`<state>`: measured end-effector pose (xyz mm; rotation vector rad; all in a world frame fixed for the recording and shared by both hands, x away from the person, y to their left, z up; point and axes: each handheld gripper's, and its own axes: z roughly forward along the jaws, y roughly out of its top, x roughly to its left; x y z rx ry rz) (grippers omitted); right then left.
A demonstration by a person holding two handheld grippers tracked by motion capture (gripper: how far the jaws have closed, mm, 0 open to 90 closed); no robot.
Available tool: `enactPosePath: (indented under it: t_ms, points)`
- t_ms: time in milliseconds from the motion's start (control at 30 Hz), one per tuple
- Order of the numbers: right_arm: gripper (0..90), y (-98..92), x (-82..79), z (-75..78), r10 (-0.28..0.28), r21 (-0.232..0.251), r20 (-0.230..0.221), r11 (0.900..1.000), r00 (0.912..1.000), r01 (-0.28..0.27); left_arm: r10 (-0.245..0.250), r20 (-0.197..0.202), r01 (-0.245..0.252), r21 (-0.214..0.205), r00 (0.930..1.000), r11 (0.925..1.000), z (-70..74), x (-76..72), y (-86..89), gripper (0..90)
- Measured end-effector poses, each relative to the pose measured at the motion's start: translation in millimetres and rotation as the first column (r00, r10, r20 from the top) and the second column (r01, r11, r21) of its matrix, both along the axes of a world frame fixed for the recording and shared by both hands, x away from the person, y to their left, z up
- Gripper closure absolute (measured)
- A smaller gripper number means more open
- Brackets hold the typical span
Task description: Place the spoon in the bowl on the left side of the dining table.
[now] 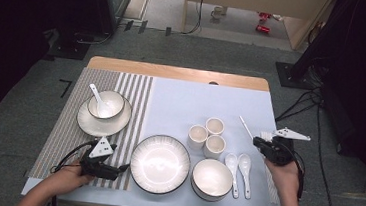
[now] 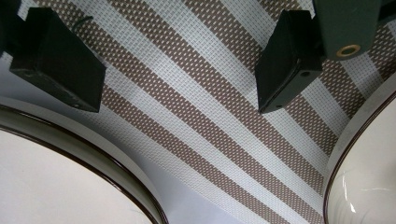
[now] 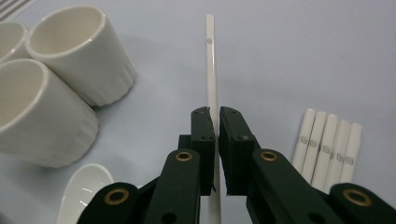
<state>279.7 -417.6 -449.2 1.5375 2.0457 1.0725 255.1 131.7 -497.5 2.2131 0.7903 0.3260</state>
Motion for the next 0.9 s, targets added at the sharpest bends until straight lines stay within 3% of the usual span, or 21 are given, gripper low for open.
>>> enactPosePath:
  t_ms: [200,433,567,900]
  points:
    - [85.1,10.9,2.1,8.9,0.052,0.000,0.010,0.9987,0.9986,-0.052,0.000,0.002,0.000,0.003,1.0000,1.0000,0.0,-0.2,-0.3,16.1]
    - [85.2,26.4,7.6,22.6,0.135,-0.019,0.029,0.9907,0.9904,-0.135,0.000,0.004,0.000,0.004,1.0000,1.0000,-0.1,-0.3,-0.5,16.1]
    - [85.2,33.5,9.9,29.4,0.173,0.001,0.038,0.9848,0.9841,-0.173,0.000,0.004,0.000,0.004,1.0000,1.0000,-0.1,-0.4,-0.5,16.1]
    - [85.2,57.1,14.4,48.3,0.281,0.039,0.046,0.9583,0.9585,-0.283,0.000,0.004,0.000,0.003,1.0000,1.0000,-0.1,-0.3,-0.4,16.1]
